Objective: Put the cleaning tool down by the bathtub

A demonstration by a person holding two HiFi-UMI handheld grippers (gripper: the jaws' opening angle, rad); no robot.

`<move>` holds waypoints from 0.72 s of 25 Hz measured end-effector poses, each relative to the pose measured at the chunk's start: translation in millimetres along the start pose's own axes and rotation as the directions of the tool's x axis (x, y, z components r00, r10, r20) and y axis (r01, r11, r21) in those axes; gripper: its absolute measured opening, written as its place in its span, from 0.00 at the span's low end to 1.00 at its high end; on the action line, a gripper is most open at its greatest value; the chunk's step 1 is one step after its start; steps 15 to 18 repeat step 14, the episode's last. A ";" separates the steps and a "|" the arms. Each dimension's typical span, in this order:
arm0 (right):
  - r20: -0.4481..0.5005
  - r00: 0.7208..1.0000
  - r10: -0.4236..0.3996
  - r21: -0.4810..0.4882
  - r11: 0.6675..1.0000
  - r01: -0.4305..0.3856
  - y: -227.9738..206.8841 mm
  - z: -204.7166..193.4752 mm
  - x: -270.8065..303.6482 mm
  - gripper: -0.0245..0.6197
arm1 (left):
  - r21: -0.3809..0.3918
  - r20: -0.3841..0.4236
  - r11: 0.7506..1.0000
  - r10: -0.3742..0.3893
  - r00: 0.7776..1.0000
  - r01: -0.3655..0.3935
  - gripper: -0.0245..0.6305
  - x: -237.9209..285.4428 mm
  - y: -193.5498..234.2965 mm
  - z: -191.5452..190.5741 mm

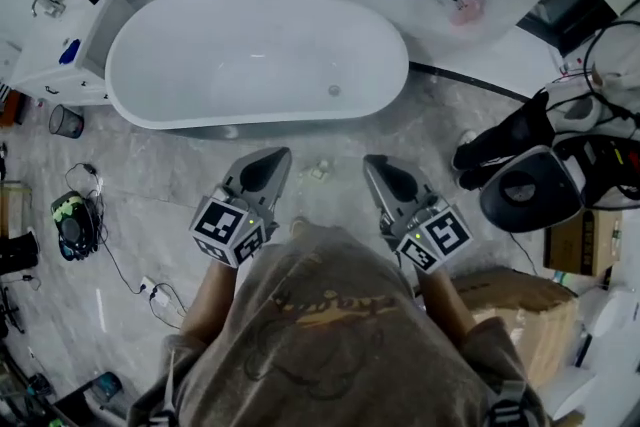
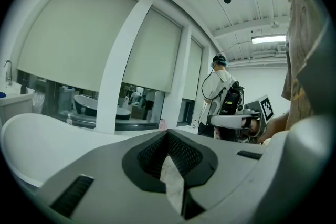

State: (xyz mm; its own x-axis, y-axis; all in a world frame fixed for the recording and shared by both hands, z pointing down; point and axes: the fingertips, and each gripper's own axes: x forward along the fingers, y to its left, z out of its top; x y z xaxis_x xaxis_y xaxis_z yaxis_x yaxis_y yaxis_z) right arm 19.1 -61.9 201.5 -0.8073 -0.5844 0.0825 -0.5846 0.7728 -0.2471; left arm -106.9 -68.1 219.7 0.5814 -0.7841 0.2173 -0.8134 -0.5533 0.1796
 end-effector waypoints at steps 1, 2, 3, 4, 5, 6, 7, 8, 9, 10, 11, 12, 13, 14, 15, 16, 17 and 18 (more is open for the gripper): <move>-0.002 1.000 0.002 0.004 1.000 -0.002 1.3 -0.8 2.5 0.04 | -0.003 -0.011 1.000 0.001 1.000 -0.001 0.05 -1.9 0.8 -0.7; -0.003 1.000 0.007 0.007 1.000 -0.007 3.8 -1.7 6.2 0.04 | -0.008 -0.023 1.000 0.005 1.000 -0.005 0.05 -4.9 2.7 -1.3; -0.006 1.000 0.014 0.010 1.000 -0.014 6.9 -2.9 10.0 0.04 | -0.013 -0.030 1.000 0.010 1.000 -0.011 0.05 -8.6 5.5 -1.3; -0.009 1.000 0.020 0.012 1.000 -0.020 9.9 -3.9 13.5 0.04 | -0.014 -0.029 1.000 0.016 0.999 -0.017 0.05 -11.9 8.5 -0.5; -0.012 1.000 0.026 0.013 1.000 -0.026 11.9 -4.5 16.5 0.04 | -0.013 -0.022 1.000 0.020 1.000 -0.021 0.05 -14.3 11.4 1.0; -0.013 0.999 0.031 0.014 0.999 -0.031 12.7 -4.6 19.3 0.04 | -0.009 -0.010 1.000 0.022 1.000 -0.022 0.05 -15.5 14.0 3.2; -0.013 0.999 0.037 0.014 0.999 -0.036 12.6 -4.4 22.3 0.04 | -0.006 0.001 1.000 0.023 1.000 -0.023 0.05 -15.9 16.2 5.7; -0.011 0.999 0.043 0.015 0.999 -0.042 12.0 -4.0 25.5 0.04 | -0.004 0.007 1.000 0.023 1.000 -0.023 0.05 -15.7 18.0 7.8; -0.010 0.999 0.049 0.016 0.999 -0.049 11.2 -3.8 28.8 0.04 | -0.004 0.010 1.000 0.025 1.000 -0.025 0.05 -15.6 19.7 9.2; -0.011 0.998 0.056 0.019 0.998 -0.056 10.7 -3.9 31.6 0.04 | -0.003 0.011 1.000 0.030 0.999 -0.030 0.05 -15.9 21.1 9.9; -0.013 0.998 0.063 0.021 0.998 -0.062 10.7 -4.7 33.7 0.04 | -0.004 0.009 0.999 0.036 0.999 -0.036 0.05 -16.6 22.2 9.8; -0.015 0.998 0.069 0.023 0.997 -0.069 10.9 -5.8 35.1 0.04 | -0.005 0.008 0.999 0.042 0.999 -0.042 0.05 -17.5 22.8 9.0; -0.018 0.997 0.075 0.025 0.997 -0.074 11.2 -7.2 36.1 0.04 | -0.007 0.007 0.999 0.048 0.999 -0.048 0.05 -18.4 23.3 7.8; -0.021 0.997 0.080 0.027 0.996 -0.080 11.4 -8.7 36.9 0.04 | -0.010 0.007 0.999 0.053 0.999 -0.053 0.05 -19.2 23.8 6.5; -0.021 0.997 0.080 0.027 0.996 -0.080 11.4 -8.7 36.9 0.04 | -0.010 0.007 0.999 0.053 0.999 -0.053 0.05 -19.2 23.8 6.5; -0.021 0.997 0.080 0.027 0.996 -0.080 11.4 -8.7 36.9 0.04 | -0.010 0.007 0.999 0.053 0.999 -0.053 0.05 -19.2 23.8 6.5; -0.021 0.997 0.080 0.027 0.996 -0.080 11.4 -8.7 36.9 0.04 | -0.010 0.007 0.999 0.053 0.999 -0.053 0.05 -19.2 23.8 6.5; -0.021 0.997 0.080 0.027 0.996 -0.080 11.4 -8.7 36.9 0.04 | -0.010 0.007 0.999 0.053 0.999 -0.053 0.05 -19.2 23.8 6.5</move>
